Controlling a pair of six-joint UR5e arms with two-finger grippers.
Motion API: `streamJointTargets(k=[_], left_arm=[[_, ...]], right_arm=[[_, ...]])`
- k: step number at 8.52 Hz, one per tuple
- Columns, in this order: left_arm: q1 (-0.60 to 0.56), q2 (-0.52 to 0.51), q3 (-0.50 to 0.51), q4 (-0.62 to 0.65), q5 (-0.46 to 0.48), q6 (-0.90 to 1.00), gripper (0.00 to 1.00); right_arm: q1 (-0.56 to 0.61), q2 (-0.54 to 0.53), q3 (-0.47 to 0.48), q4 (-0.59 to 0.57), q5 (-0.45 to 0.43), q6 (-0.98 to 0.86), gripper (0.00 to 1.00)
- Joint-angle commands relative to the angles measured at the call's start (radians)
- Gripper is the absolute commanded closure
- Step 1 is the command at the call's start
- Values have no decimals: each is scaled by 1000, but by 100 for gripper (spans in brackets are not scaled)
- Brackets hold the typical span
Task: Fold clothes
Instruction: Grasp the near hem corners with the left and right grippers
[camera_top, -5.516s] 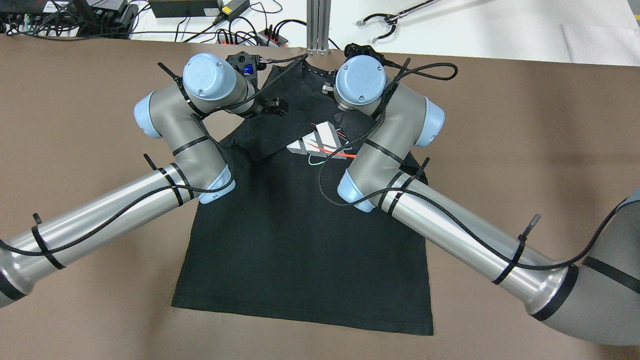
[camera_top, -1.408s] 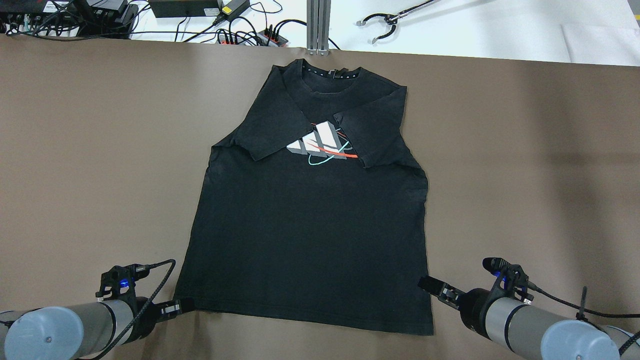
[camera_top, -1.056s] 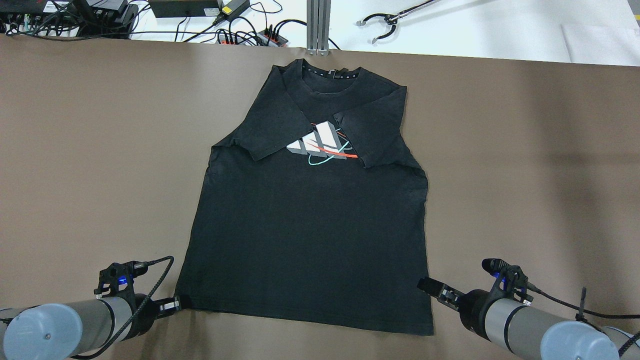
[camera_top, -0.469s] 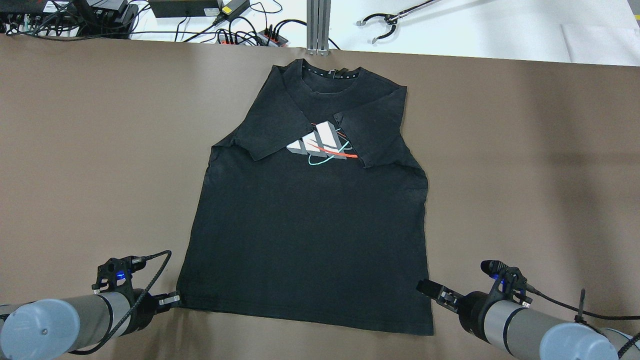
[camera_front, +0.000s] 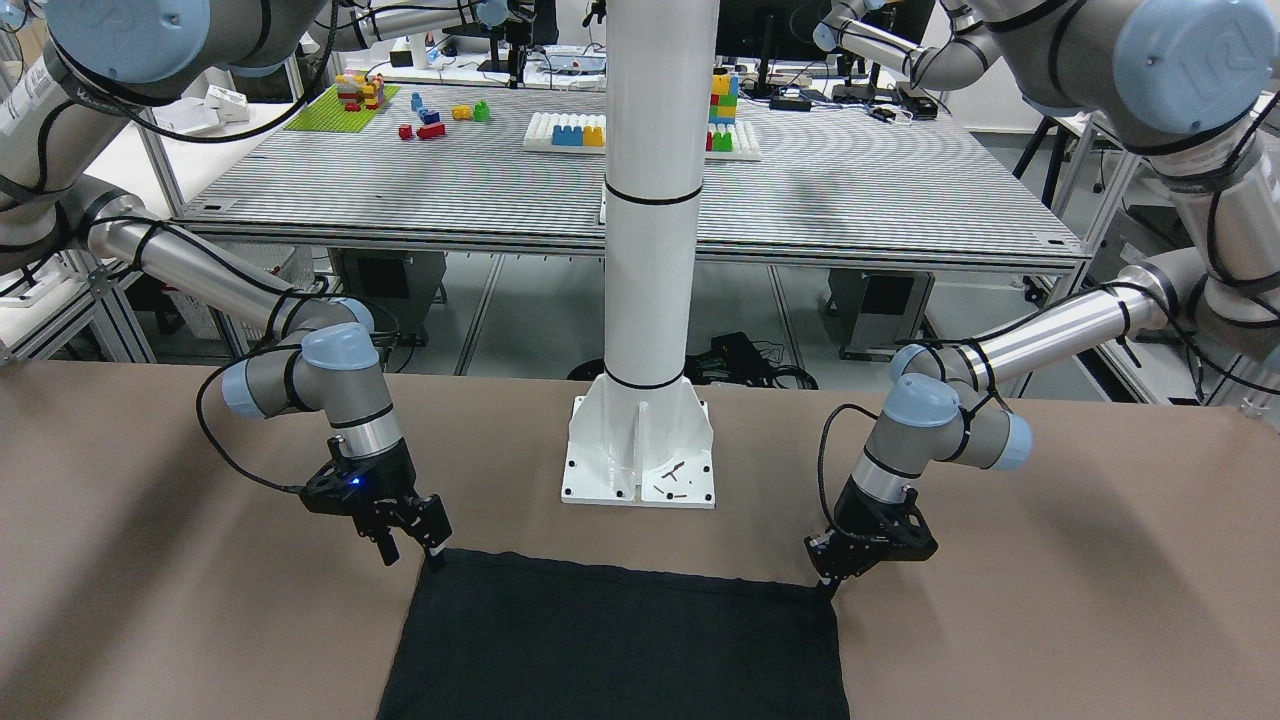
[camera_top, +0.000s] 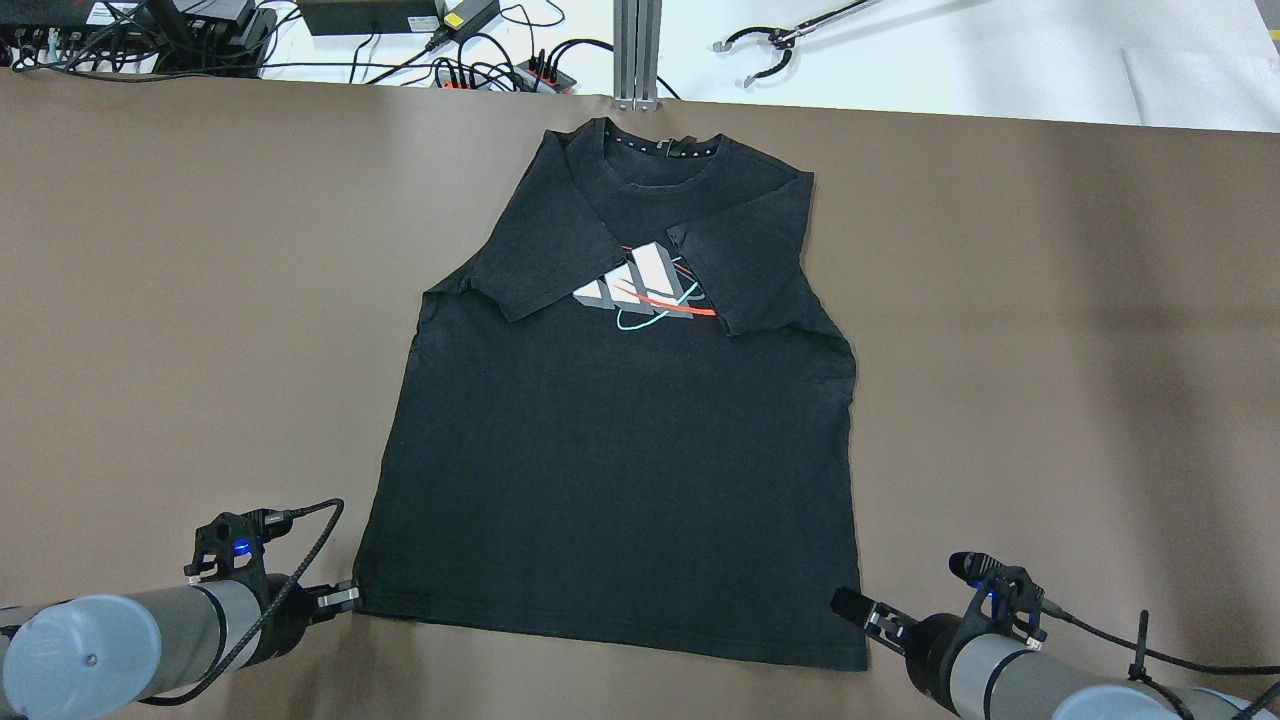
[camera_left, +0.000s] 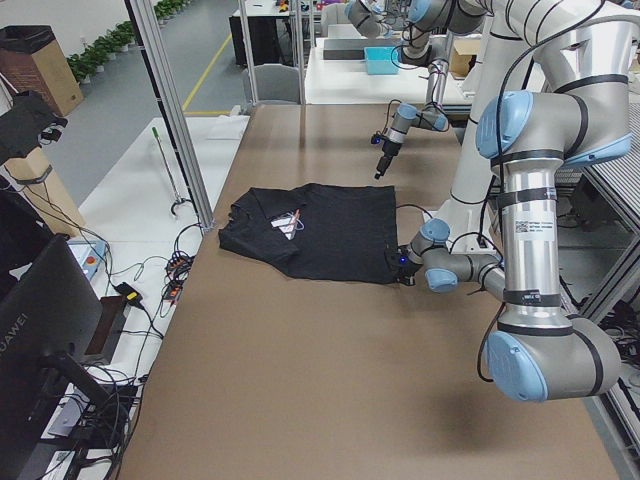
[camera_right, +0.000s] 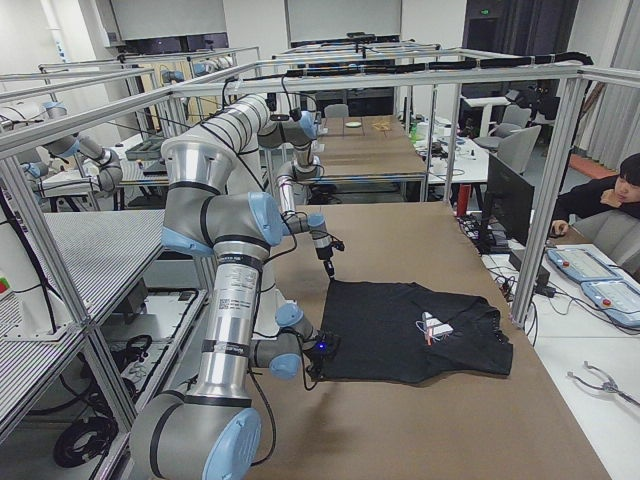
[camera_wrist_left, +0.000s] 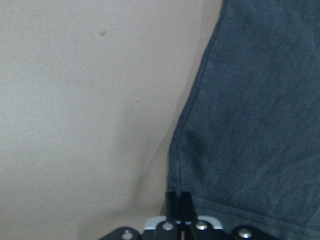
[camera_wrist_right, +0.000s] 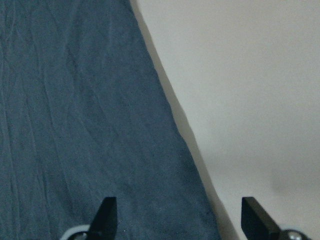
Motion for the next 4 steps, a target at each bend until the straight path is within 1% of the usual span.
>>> streamJointTargets(k=[1, 2, 3, 4], left_arm=[[0, 0, 2, 2, 0, 1, 100], [0, 0, 3, 0, 0, 1, 100], [0, 0, 3, 0, 0, 1, 100], [0, 0, 3, 0, 0, 1, 100]], right_arm=[[-124, -3, -2, -15, -133, 73, 16], [-141, -3, -11, -15, -150, 97, 25], [-144, -3, -18, -15, -158, 100, 38], [-146, -6, -20, -15, -158, 99, 49]])
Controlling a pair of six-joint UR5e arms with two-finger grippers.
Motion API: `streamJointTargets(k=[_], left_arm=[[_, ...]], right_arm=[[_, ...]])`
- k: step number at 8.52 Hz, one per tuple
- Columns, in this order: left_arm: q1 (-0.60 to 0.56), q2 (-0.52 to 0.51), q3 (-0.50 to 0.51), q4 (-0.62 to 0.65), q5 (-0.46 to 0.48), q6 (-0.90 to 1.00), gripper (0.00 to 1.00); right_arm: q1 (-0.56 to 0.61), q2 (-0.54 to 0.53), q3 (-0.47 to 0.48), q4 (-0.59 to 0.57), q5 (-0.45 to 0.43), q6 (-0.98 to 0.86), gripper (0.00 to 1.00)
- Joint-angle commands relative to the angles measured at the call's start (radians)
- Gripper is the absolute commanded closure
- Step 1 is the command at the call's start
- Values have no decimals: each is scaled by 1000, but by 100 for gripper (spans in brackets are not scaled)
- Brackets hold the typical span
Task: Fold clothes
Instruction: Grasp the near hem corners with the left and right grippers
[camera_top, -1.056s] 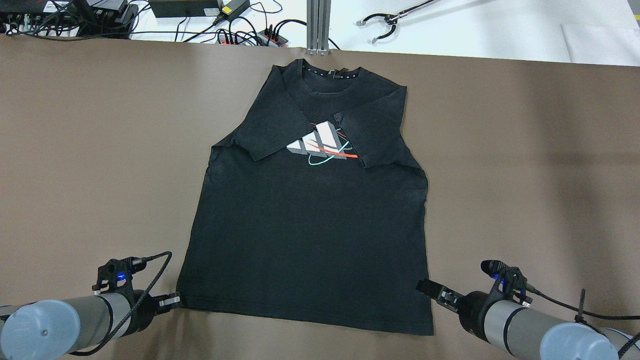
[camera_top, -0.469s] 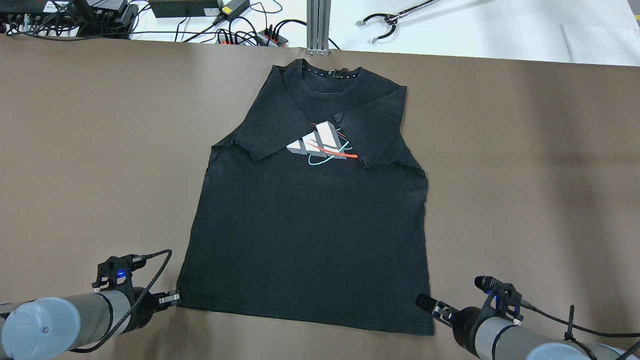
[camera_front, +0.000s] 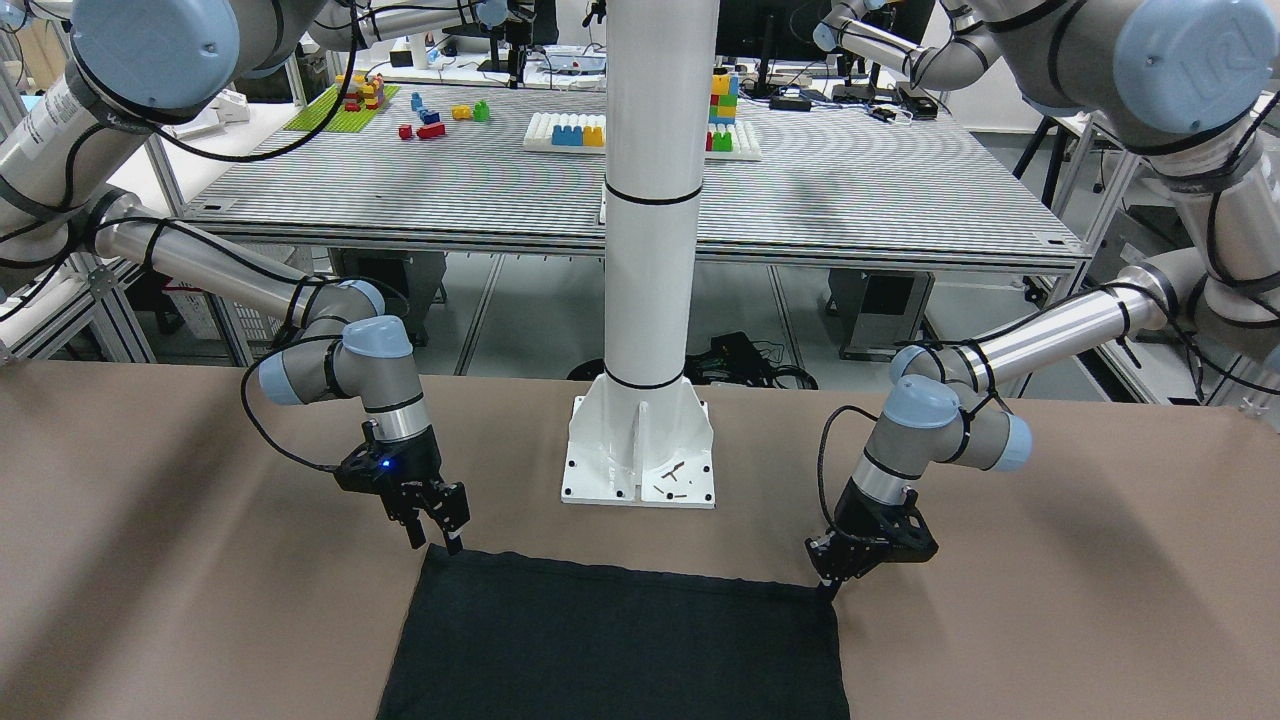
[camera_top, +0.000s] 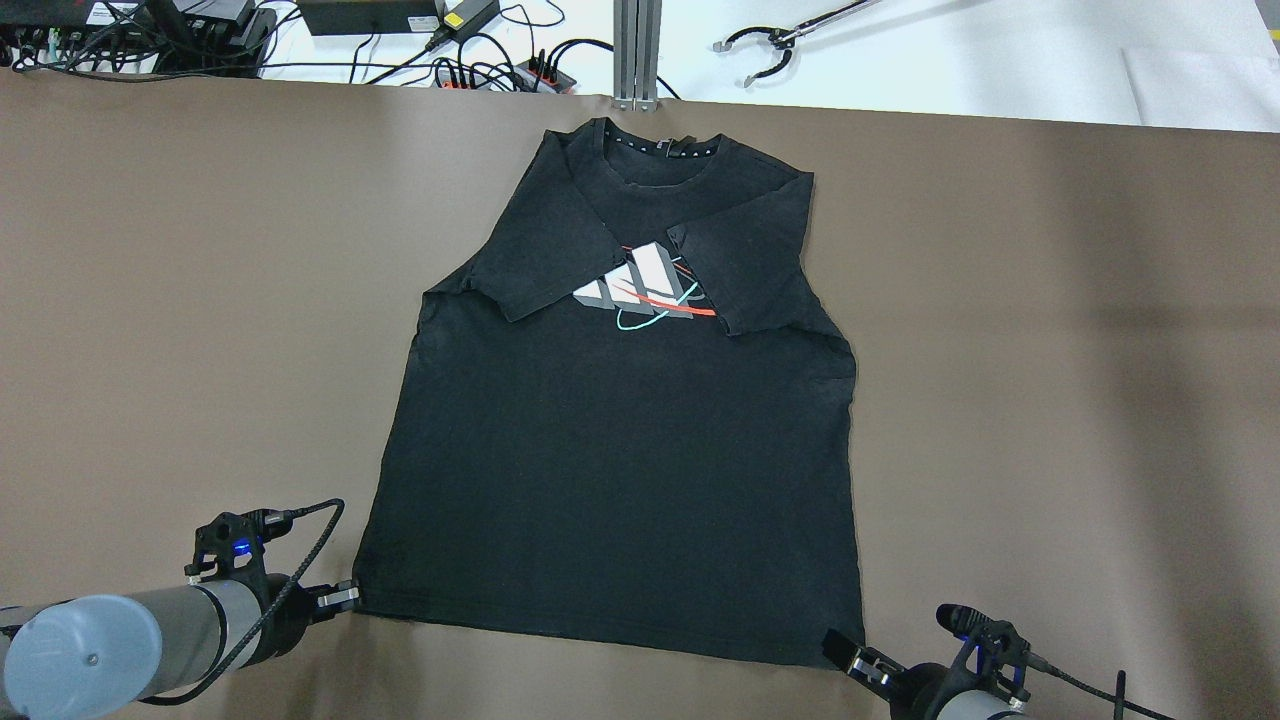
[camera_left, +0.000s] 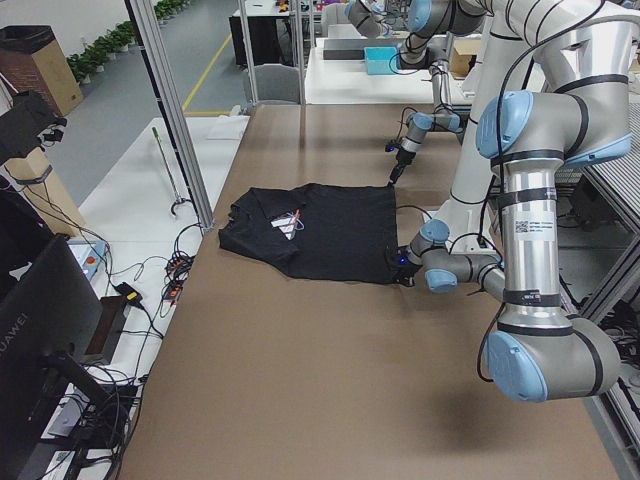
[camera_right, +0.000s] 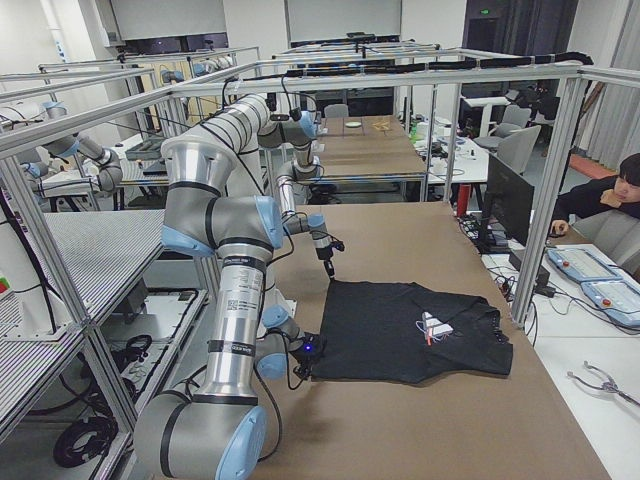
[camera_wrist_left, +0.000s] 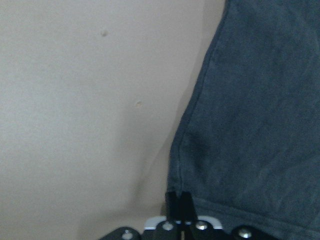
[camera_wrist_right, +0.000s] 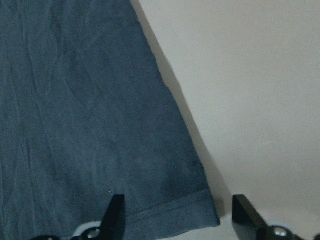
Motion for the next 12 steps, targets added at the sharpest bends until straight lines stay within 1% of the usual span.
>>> streamJointTargets(k=[1, 2, 3, 4, 5, 9, 10, 11, 12], left_arm=[[0, 0, 1, 0, 0, 0, 100], [0, 2, 1, 0, 0, 0, 100], [0, 2, 1, 0, 0, 0, 100], [0, 2, -1, 0, -2, 0, 100], [-2, 2, -3, 0, -2, 0, 100], [-3, 0, -10, 0, -5, 0, 100], [-23, 0, -25, 0, -15, 0, 100], [-35, 2, -80, 9, -37, 2, 100], [-91, 2, -126, 26, -99, 2, 100]], right_arm=[[-17, -23, -8, -1, -19, 10, 51], [-17, -24, -7, -1, -21, 11, 56], [-18, -20, -5, -1, -33, 10, 68], [-18, -20, -2, -1, -34, 10, 87], [-18, -18, 2, -1, -36, 10, 100], [-28, -6, -1, -2, -61, 10, 100], [-28, -6, 10, -2, -61, 8, 100], [-23, -6, 39, -2, -59, -5, 100], [-15, -8, 95, -39, -51, -18, 100]])
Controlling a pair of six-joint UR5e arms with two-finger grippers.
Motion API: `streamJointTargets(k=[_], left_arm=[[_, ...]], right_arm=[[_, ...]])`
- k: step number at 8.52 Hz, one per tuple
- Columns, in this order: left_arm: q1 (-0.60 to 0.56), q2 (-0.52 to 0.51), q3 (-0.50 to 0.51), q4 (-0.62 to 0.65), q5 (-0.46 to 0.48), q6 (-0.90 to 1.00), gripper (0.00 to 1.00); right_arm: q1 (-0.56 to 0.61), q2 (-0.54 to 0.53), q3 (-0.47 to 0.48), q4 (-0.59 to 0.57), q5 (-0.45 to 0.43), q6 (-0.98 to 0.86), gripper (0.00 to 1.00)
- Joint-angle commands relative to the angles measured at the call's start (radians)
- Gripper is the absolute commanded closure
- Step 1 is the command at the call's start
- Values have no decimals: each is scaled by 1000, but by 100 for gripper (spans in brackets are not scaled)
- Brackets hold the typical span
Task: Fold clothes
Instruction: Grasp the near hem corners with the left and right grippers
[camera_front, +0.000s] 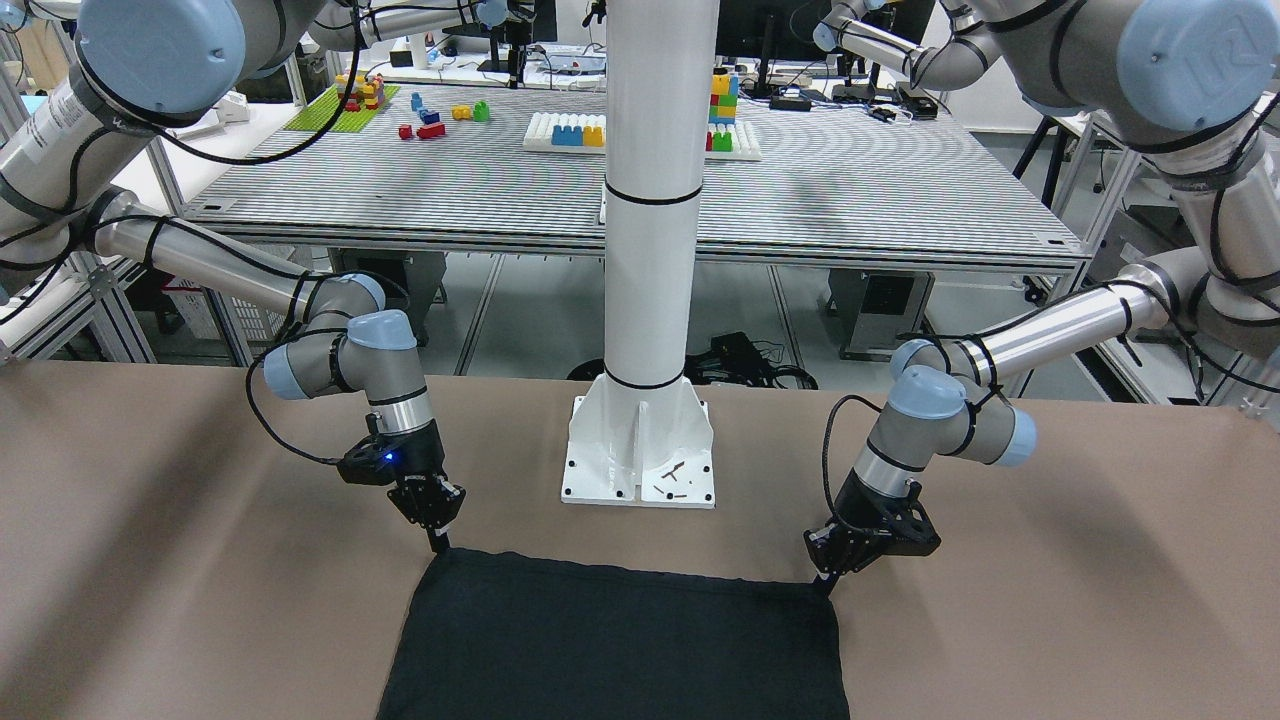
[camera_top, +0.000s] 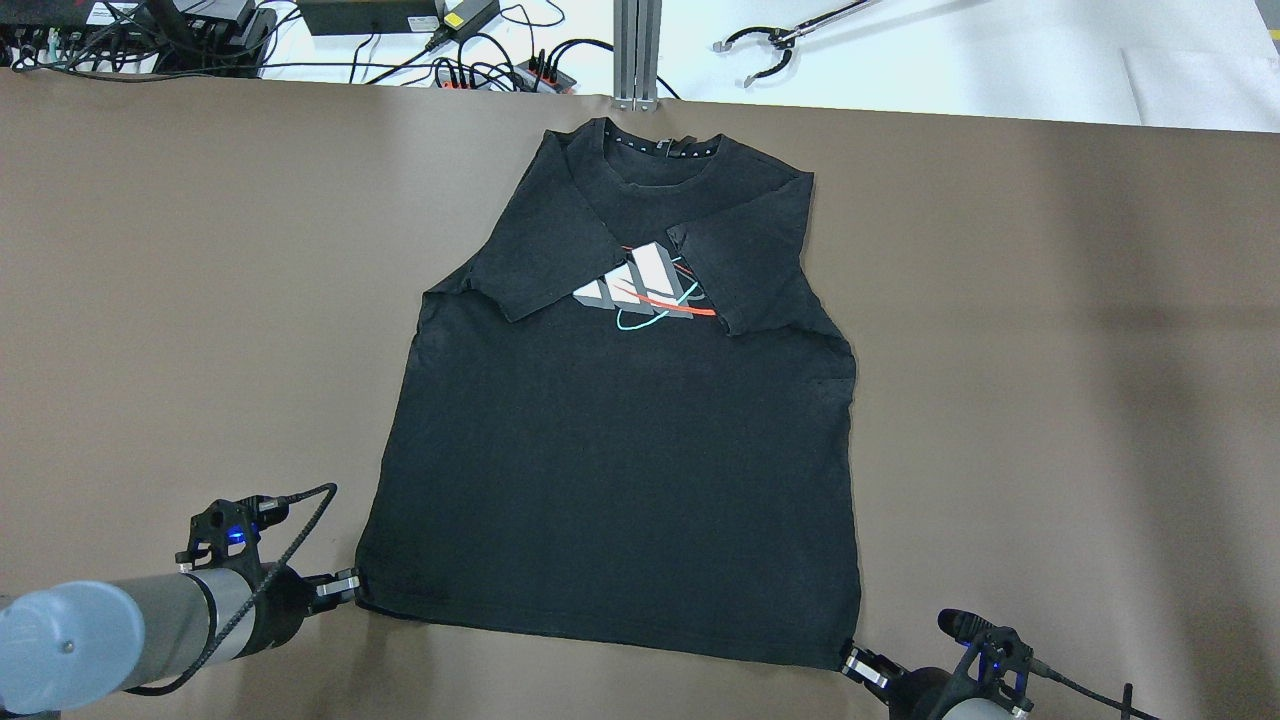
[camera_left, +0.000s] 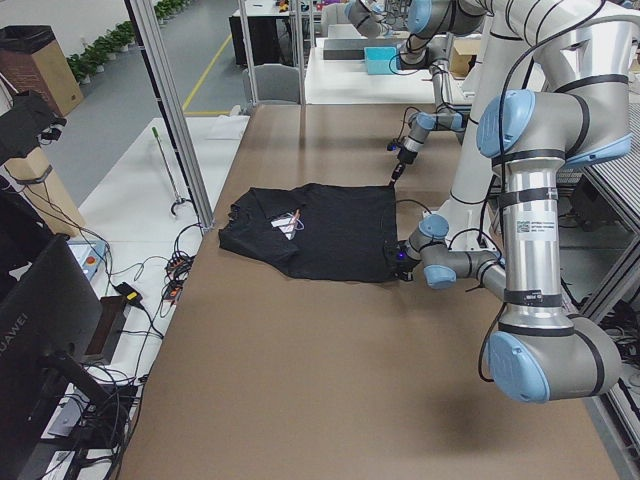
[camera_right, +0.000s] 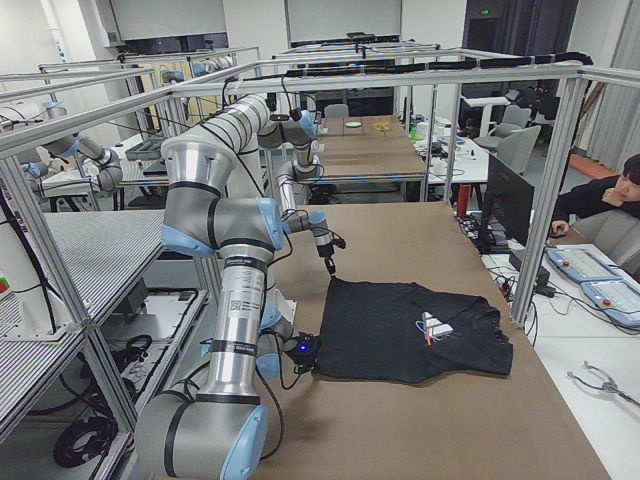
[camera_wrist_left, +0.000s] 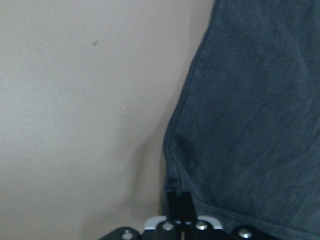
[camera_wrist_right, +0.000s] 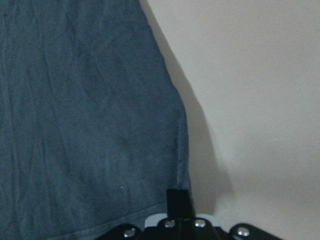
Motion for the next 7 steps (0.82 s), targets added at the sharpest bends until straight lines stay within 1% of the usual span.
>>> streamJointTargets(k=[1, 2, 3, 4, 5, 6, 7], left_arm=[[-134, -4, -129, 88, -155, 2, 100], [-197, -31, -177, 177, -236, 16, 100], [-284, -96, -202, 260, -334, 85, 100], [-364, -146, -220, 340, -451, 131, 100], [-409, -157, -246, 372, -585, 143, 100], [-406, -137, -306, 371, -678, 168, 100], [-339, -90, -417, 371, -756, 168, 100]], right_arm=[[10, 3, 162, -135, 12, -60, 100], [25, 20, 246, -227, 38, -96, 100], [113, 84, 277, -300, 140, -156, 100], [211, 162, 279, -385, 264, -195, 100], [267, 214, 297, -471, 394, -242, 100], [251, 209, 343, -492, 515, -261, 100], [181, 195, 403, -495, 615, -262, 100]])
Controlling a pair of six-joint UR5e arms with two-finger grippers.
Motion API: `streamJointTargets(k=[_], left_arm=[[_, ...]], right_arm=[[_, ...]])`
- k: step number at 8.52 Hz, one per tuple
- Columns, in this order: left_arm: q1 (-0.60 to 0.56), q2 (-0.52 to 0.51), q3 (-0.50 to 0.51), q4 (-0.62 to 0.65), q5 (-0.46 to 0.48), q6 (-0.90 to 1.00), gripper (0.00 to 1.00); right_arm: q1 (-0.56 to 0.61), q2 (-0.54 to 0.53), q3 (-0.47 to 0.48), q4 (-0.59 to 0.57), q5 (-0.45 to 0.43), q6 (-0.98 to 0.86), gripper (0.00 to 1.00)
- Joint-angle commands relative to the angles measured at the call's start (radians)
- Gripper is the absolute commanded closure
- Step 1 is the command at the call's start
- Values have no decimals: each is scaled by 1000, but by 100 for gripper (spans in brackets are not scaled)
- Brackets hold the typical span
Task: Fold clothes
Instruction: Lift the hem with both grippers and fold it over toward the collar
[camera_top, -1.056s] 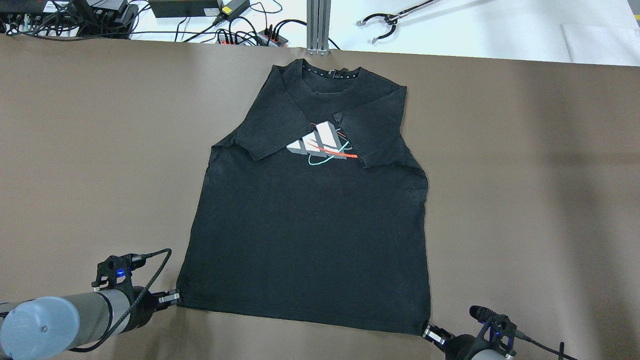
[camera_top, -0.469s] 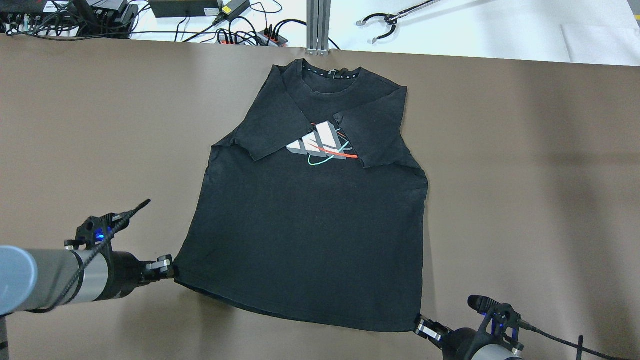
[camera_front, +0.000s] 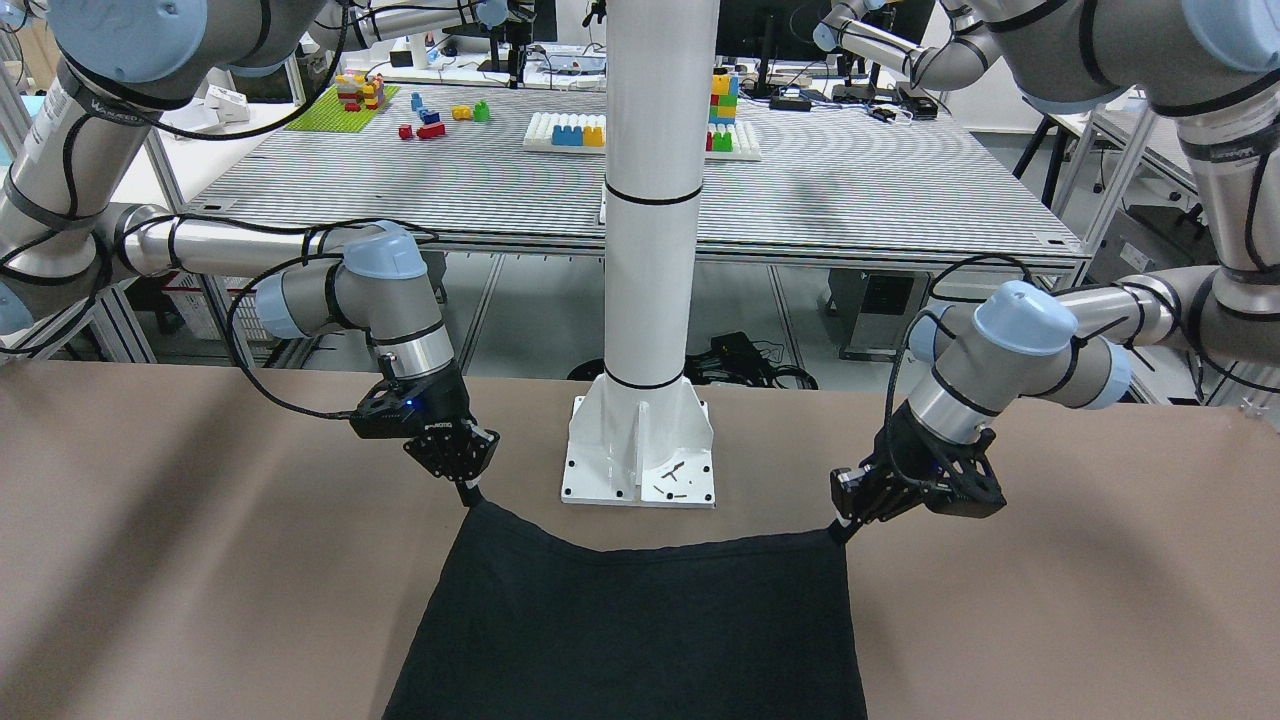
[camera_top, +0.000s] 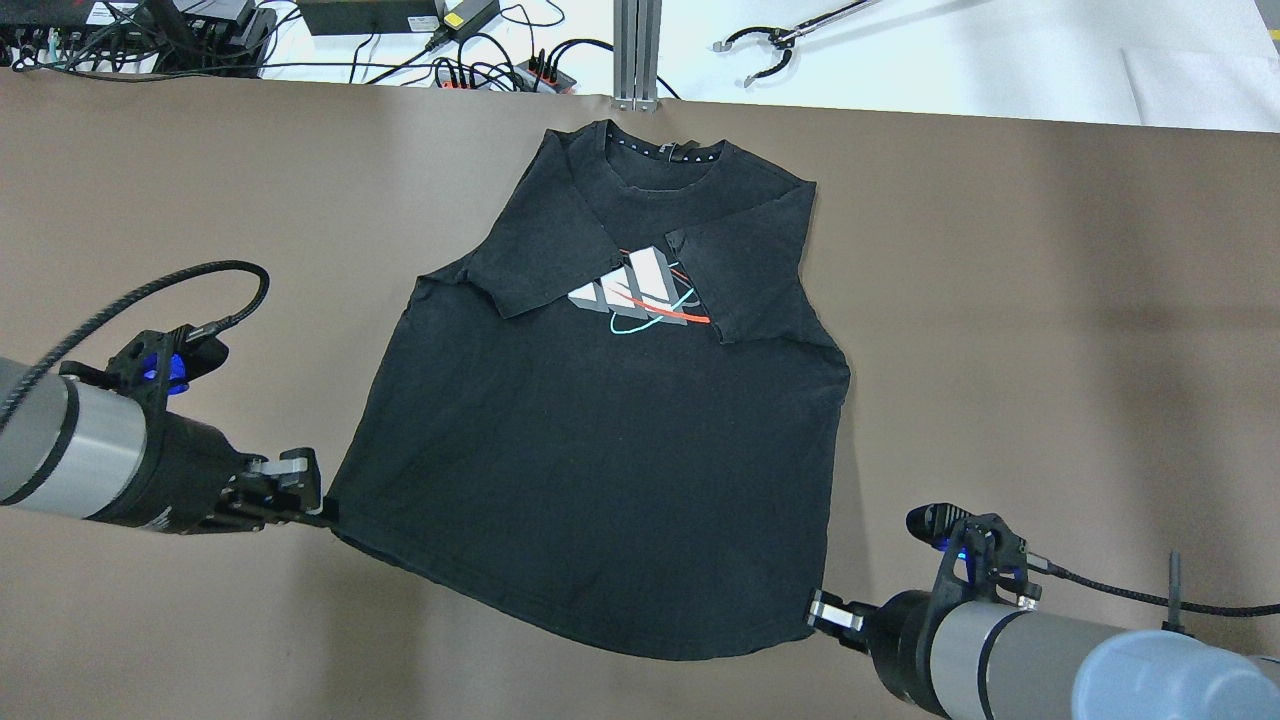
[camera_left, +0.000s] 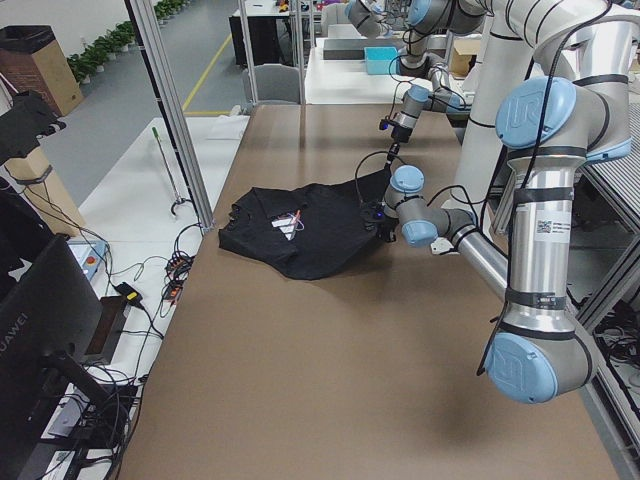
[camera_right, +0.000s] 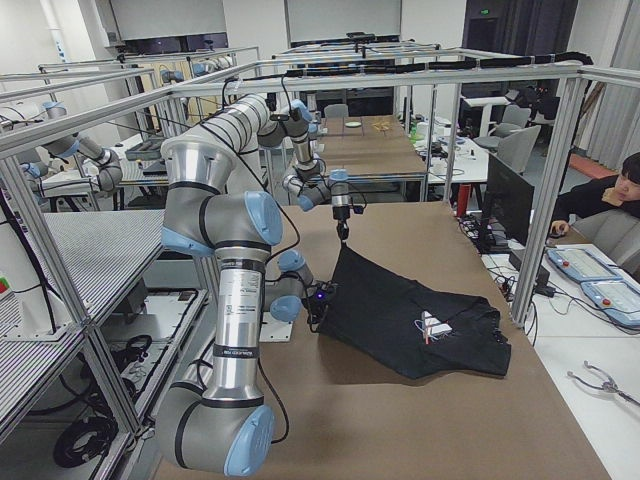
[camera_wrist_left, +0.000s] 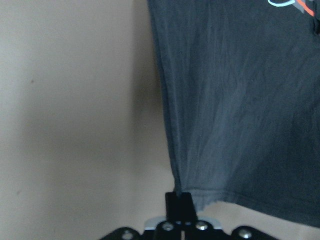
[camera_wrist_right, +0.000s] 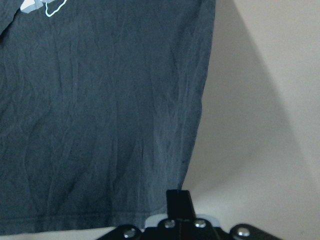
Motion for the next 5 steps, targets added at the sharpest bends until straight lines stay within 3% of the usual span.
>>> streamJointTargets(k=[1, 3, 5], left_arm=[[130, 118, -264, 20, -173, 23, 100], [158, 145, -323, 23, -178, 22, 100], [19, 101, -184, 21, -167, 32, 100]], right_arm=[[-126, -38, 165, -76, 218, -32, 100], [-168, -56, 242, -149, 218, -41, 100], [-101, -45, 244, -192, 202, -41, 100]])
